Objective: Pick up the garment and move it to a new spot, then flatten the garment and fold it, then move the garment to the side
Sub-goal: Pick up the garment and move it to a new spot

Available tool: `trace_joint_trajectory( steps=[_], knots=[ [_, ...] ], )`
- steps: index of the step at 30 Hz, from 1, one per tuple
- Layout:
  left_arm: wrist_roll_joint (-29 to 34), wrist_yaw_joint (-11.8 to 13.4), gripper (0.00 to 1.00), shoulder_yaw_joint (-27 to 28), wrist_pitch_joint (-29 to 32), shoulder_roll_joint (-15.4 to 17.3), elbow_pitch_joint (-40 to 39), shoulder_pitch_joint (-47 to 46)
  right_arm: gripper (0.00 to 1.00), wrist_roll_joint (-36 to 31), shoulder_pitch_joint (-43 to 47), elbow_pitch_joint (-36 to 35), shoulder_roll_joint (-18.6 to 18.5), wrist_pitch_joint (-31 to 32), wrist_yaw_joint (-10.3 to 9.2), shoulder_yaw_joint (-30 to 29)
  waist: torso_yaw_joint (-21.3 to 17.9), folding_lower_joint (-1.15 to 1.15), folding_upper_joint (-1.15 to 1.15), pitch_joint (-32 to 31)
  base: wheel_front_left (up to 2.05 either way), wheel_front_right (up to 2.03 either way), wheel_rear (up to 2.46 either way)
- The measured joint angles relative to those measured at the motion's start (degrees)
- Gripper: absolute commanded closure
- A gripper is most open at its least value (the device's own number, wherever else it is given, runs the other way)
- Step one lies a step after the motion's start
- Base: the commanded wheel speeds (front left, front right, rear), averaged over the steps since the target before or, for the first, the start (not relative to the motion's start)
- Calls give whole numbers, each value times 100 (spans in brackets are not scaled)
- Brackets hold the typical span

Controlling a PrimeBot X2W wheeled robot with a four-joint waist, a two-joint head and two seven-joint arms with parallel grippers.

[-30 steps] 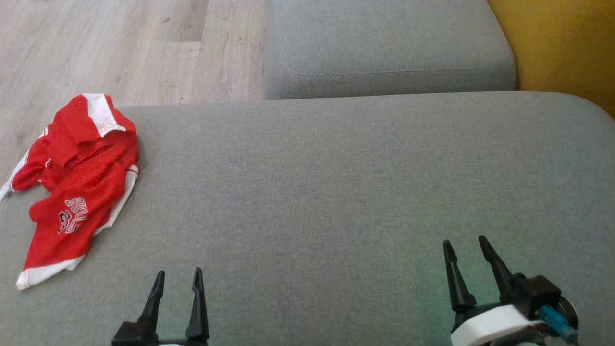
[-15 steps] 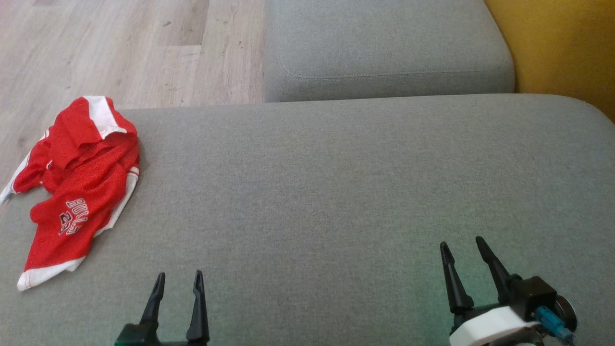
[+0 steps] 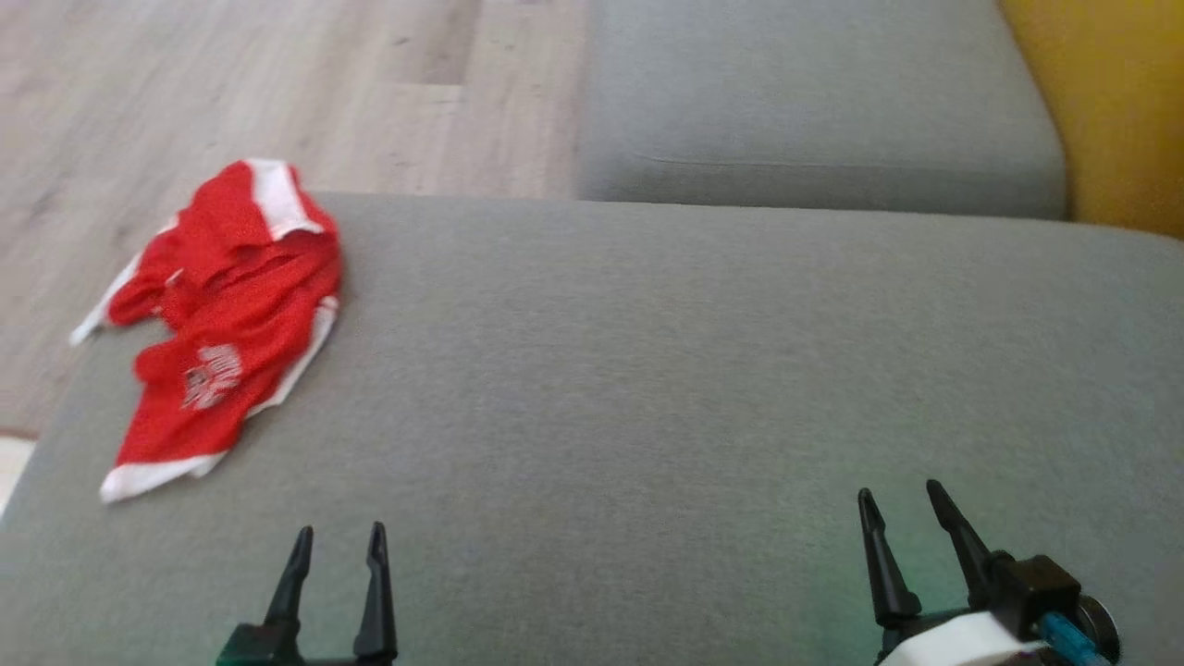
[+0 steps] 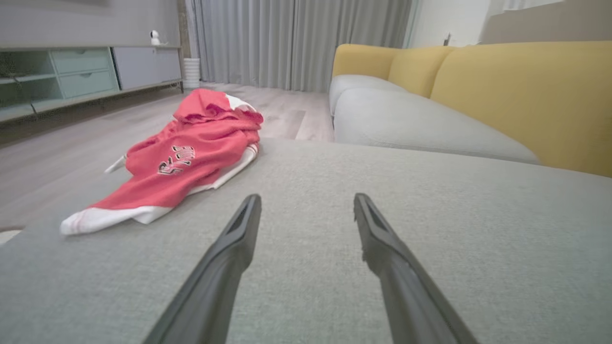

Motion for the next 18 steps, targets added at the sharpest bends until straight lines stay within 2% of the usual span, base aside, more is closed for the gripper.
trace_joint_trajectory(
  steps=[11, 18],
  knots=[
    [0, 74, 0, 218, -5, 176, -115, 5, 0, 144, -31, -53, 2, 0, 0, 221, 1013, 0, 0, -5, 0, 0, 0],
    [0, 75, 0, 321, -5, 197, -157, 14, 0, 190, -41, -53, 2, 0, 0, 243, 1396, 0, 0, 60, 0, 0, 0]
  ],
)
